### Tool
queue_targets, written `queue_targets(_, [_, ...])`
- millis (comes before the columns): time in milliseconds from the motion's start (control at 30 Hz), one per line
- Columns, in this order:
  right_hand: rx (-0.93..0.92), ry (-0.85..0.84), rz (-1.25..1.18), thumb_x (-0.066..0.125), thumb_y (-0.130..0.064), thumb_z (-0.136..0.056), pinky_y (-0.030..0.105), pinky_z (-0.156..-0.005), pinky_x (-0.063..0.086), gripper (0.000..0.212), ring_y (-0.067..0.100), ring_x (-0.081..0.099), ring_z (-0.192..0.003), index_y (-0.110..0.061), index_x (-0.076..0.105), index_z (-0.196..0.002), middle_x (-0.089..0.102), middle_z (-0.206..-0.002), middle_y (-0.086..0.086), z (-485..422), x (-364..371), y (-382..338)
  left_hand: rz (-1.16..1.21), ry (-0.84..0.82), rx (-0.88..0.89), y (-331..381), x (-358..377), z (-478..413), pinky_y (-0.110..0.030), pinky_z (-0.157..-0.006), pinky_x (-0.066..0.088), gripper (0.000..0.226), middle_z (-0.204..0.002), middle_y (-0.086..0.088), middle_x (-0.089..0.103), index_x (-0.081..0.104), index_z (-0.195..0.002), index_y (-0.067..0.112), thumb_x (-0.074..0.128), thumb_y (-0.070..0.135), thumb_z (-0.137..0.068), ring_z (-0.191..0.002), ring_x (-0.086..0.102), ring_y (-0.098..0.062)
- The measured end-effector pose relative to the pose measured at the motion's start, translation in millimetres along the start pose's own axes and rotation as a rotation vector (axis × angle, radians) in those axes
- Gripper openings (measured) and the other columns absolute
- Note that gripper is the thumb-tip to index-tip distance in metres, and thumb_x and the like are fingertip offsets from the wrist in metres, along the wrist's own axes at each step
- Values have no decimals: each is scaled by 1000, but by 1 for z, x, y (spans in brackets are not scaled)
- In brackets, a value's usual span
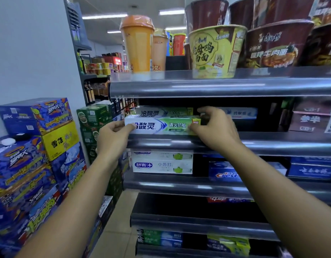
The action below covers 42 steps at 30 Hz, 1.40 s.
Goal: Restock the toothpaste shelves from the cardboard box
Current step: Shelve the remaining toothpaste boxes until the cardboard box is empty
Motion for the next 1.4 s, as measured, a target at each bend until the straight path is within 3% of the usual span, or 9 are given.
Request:
queue_targets(200, [-339,392,-204,70,-22,-88,43,-87,54,26,20,68,-95,-13,72,-112,68,-99,-10,95,-57,27,-33,316,515,5,-41,105,-17,-80,43,22,-101,17,57,62,-110,26,69,33,-90,-94,54,1])
queue_targets(300, [-316,392,-285,70,-10,-89,39,-83,55,14,21,70,-87,-8,73,-103,70,-92,-5,148,-52,90,-144,176,597,-40,-16,177,-36,-82,45,16,-99,11,58,60,-107,25,67,26,-92,-94,58,-24])
queue_targets(567, [357,-157,-294,68,-5,-87,13,-72,50,25,-2,66,-80,-26,71,-101,72,-88,-13,337,72,359,-293,-504,-158,-303,120,395,-9,-69,44,39,-85,13,67,65,-94,47,72,11,-82,-78,60,-3])
queue_targets(667, [661,-382,-199,71,2,-84,33,-73,55,34,11,67,-73,-28,71,-100,73,-84,-8,438,126,472,-422,-673,-420,-422,151,490,-17,-66,48,59,-80,12,67,64,-89,46,71,-12,-78,-69,58,2])
queue_targets(833, [1028,-685,-87,68,-3,-86,24,-68,42,26,26,67,-82,-9,72,-112,72,-88,4,590,214,606,-805,-816,-835,-598,166,617,-36,-78,56,12,-83,10,69,61,-83,30,73,33,-82,-85,69,-20])
queue_targets(933, [1131,-761,-66,64,-6,-89,16,-52,40,21,26,64,-77,-11,69,-108,71,-87,8,661,265,659,-995,-927,-851,-694,177,663,-31,-68,44,21,-85,7,58,56,-91,21,66,38,-83,-90,64,-26])
queue_targets(1067, [1197,-795,-101,62,-12,-89,20,-51,40,24,13,58,-65,-19,68,-111,65,-85,0,727,329,701,-1077,-858,-915,-805,183,702,-28,-70,40,53,-99,2,55,52,-127,12,71,37,-84,-89,60,-23])
queue_targets(1300, [1233,-774,-198,68,-7,-87,7,-48,41,31,-9,59,-58,-24,69,-113,66,-78,-11,796,394,732,-1104,-736,-1144,-940,170,763,-21,-58,45,68,-132,-8,60,42,-147,9,65,39,-91,-78,59,-16])
queue_targets(1400, [1224,-796,-182,67,-14,-86,5,-55,41,33,-2,60,-71,-27,69,-116,66,-89,-11,809,399,737,-1072,-635,-1205,-962,170,780,-31,-92,54,75,-148,-13,50,37,-151,6,67,37,-91,-118,60,-29])
Point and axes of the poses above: each hand's wrist, its own z-axis away from the middle knuckle, its own x-axis out of the palm, y = z × x, the point moved 10 cm from there along -z, towards the middle knuckle
